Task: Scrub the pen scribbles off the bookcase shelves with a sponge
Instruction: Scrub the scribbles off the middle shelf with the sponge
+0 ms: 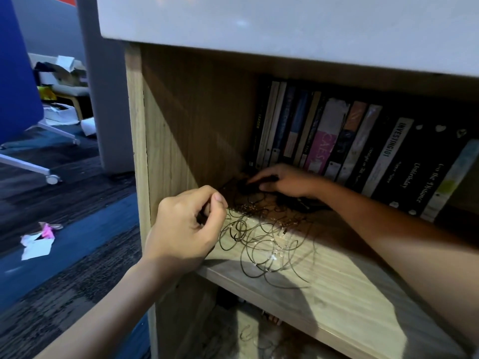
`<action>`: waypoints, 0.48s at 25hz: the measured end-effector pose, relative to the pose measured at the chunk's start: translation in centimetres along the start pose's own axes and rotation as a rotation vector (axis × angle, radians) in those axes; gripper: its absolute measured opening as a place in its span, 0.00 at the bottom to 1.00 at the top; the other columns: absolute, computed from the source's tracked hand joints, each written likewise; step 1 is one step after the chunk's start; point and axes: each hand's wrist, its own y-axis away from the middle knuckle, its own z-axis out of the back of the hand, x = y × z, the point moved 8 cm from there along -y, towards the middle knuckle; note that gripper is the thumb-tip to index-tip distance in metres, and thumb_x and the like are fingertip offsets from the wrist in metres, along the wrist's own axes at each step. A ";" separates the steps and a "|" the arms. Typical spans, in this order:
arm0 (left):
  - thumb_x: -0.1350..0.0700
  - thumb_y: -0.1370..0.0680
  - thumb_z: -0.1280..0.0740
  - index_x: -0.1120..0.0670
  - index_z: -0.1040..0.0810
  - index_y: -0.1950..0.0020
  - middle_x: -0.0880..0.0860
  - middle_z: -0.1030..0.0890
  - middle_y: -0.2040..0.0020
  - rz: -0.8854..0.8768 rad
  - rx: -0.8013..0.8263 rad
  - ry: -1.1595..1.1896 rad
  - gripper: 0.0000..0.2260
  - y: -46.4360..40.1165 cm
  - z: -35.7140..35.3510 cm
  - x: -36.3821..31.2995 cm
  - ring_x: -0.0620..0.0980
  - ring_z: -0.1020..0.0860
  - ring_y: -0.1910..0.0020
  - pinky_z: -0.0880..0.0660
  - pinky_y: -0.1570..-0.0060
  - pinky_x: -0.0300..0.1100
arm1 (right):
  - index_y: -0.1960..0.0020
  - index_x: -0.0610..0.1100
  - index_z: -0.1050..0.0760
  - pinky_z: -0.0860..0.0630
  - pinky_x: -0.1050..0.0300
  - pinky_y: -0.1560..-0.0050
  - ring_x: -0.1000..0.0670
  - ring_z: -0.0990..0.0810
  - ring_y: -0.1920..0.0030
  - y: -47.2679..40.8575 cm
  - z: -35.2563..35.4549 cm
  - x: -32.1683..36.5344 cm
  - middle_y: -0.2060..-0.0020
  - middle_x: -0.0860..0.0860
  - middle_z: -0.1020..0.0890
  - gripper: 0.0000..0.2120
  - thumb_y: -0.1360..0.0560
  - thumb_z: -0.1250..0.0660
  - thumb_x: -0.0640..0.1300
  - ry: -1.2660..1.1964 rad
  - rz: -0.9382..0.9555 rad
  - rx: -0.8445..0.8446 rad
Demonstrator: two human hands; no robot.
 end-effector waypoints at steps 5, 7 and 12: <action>0.56 0.20 0.40 0.57 0.21 0.62 0.50 0.25 0.71 -0.011 -0.015 0.012 0.14 0.0 0.1 -0.1 0.48 0.24 0.70 0.30 0.70 0.43 | 0.33 0.48 0.27 0.33 0.62 0.41 0.48 0.27 0.36 -2.7 -0.1 0.1 0.34 0.48 0.26 0.18 0.20 0.40 0.37 0.103 -0.066 -0.122; 0.56 0.20 0.40 0.57 0.22 0.62 0.50 0.25 0.72 -0.015 -0.013 0.008 0.14 0.0 0.1 -0.1 0.48 0.25 0.70 0.30 0.70 0.43 | 0.34 0.47 0.26 0.34 0.65 0.44 0.50 0.27 0.37 -3.0 -1.2 2.0 0.35 0.49 0.25 0.18 0.21 0.40 0.36 0.101 -0.005 -0.139; 0.55 0.20 0.41 0.57 0.22 0.63 0.50 0.25 0.72 -0.021 -0.011 -0.008 0.15 0.0 0.1 0.0 0.48 0.25 0.70 0.31 0.70 0.42 | 0.37 0.54 0.25 0.34 0.58 0.34 0.53 0.27 0.37 -0.1 -0.6 0.0 0.36 0.53 0.25 0.15 0.21 0.36 0.41 0.129 0.085 0.023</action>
